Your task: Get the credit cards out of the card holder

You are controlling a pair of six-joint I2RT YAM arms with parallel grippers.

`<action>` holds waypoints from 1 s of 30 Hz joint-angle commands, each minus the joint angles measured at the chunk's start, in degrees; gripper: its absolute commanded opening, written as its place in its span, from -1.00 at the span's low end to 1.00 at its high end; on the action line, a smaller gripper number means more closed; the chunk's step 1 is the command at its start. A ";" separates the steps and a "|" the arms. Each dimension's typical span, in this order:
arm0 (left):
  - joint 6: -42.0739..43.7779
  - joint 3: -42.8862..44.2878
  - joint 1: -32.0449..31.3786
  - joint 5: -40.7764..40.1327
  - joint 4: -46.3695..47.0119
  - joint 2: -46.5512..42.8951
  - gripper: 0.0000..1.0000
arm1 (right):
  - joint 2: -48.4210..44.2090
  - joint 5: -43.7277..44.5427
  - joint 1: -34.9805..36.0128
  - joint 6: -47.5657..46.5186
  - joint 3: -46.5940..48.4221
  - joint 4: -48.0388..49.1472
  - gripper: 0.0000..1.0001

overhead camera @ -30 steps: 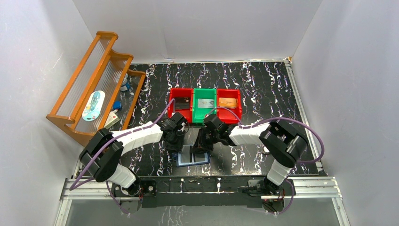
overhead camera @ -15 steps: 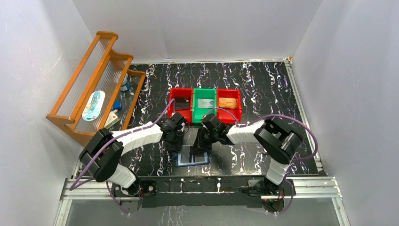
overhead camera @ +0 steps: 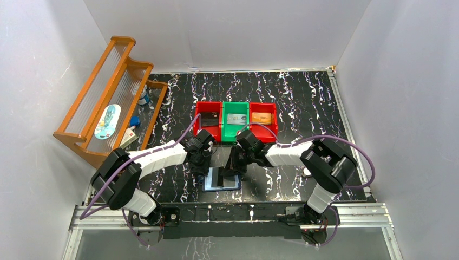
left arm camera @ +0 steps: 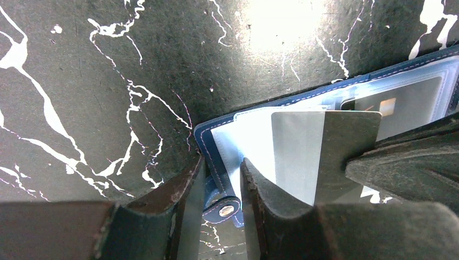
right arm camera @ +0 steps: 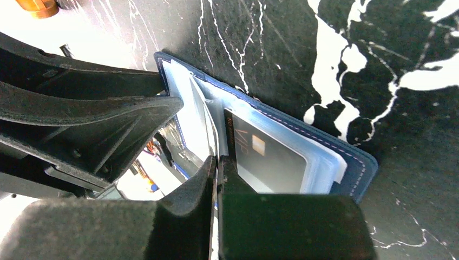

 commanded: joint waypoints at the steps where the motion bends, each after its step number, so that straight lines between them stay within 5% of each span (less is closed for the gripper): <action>1: 1.04 -3.99 -0.79 -3.23 -4.37 2.51 -0.47 | -2.21 0.45 -1.18 -1.92 -1.08 -1.22 -0.83; 11: 0.47 -3.86 -0.79 -3.49 -4.33 1.77 -0.45 | -4.48 -0.43 -1.96 -0.56 -3.17 1.89 -0.82; 21: -1.63 -1.45 -0.79 -2.22 -3.58 -7.98 0.14 | -2.42 -1.40 -1.97 2.27 -4.26 5.82 -0.78; 30: 0.89 -1.31 -0.75 7.62 1.60 -8.49 0.12 | -1.94 -0.90 -1.99 2.01 -4.19 5.03 -0.76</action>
